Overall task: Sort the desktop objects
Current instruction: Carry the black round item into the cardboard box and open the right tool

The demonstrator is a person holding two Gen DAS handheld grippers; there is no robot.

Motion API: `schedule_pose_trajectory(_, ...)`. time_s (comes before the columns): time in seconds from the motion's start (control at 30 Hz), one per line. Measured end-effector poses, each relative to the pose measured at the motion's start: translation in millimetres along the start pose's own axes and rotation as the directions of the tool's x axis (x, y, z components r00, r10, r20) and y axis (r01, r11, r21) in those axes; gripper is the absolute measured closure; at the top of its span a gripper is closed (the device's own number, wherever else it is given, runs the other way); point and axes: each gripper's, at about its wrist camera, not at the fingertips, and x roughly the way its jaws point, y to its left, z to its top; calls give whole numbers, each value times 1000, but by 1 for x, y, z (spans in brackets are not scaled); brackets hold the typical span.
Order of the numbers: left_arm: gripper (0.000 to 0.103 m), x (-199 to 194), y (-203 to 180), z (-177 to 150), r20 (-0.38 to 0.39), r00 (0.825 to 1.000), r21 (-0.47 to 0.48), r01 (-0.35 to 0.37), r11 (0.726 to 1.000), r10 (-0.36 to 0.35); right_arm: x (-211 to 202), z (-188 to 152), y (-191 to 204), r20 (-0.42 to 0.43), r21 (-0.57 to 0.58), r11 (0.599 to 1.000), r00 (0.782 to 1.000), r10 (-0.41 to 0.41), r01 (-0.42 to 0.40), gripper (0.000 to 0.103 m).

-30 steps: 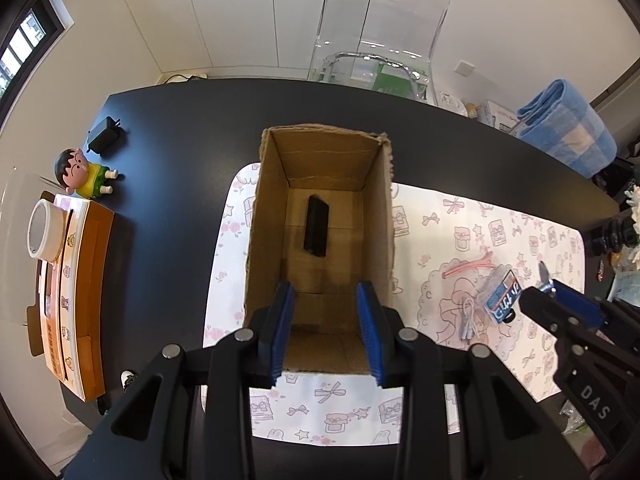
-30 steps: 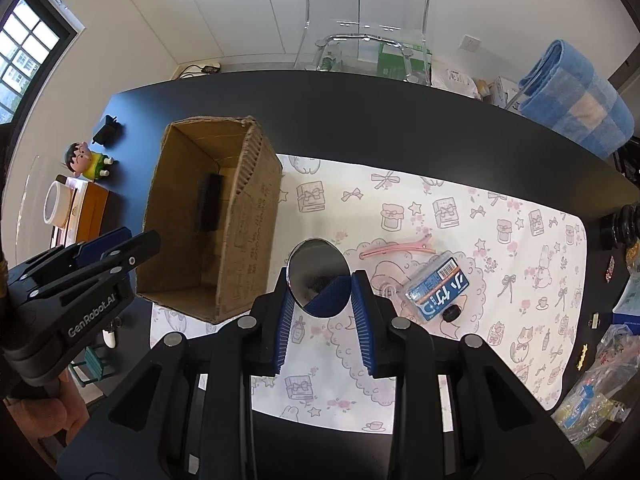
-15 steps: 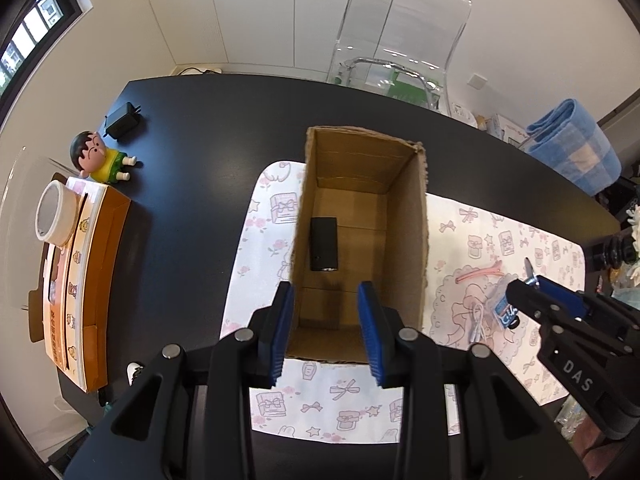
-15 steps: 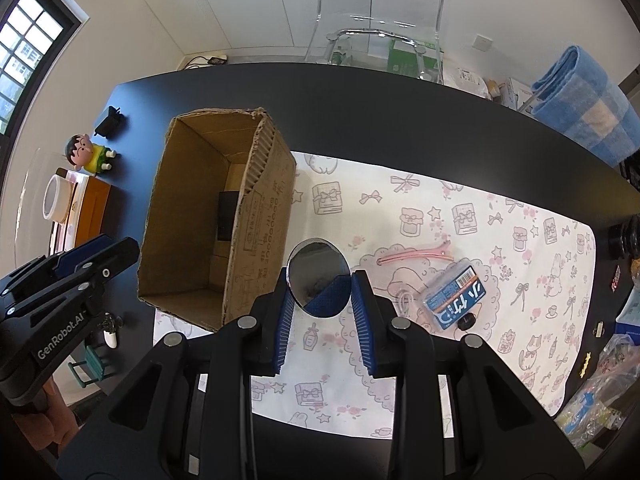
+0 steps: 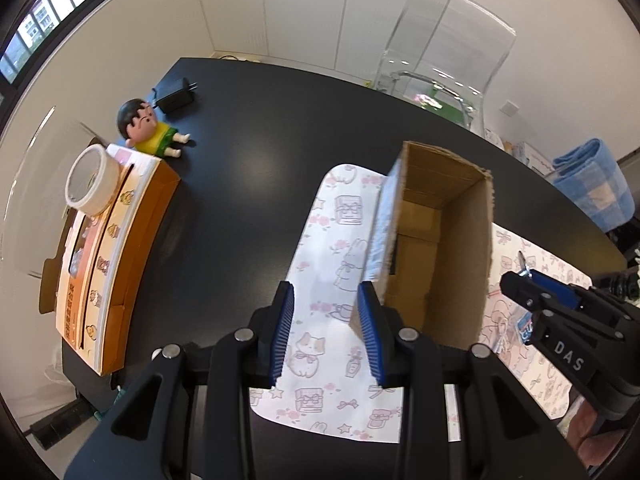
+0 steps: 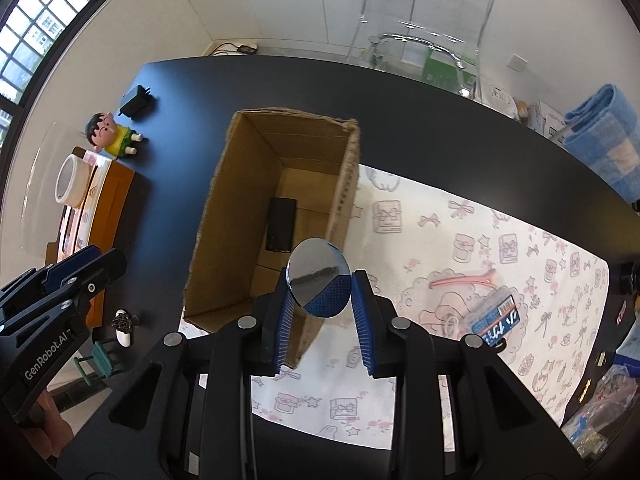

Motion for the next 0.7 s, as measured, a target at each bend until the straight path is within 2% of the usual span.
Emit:
schedule_pose_trajectory(0.23,70,-1,33,-4,-5,1000,-60,-21,998,21,7,10,27,-10,-39,999,1000,8,-8,73)
schedule_pose_trajectory(0.57,70,-4,49,-9,-3,1000,-98,-21,995,20,14,16,42,-14,-73,997,1000,-7,6,71)
schedule_pose_trajectory(0.6,70,-5,49,-10,-2,1000,-100,-19,995,19,14,16,43,-15,-75,997,1000,-6,4,64)
schedule_pose_trajectory(0.7,70,-6,50,-13,0,1000,-105,-17,994,17,14,14,43,-3,-81,997,1000,4,-4,33)
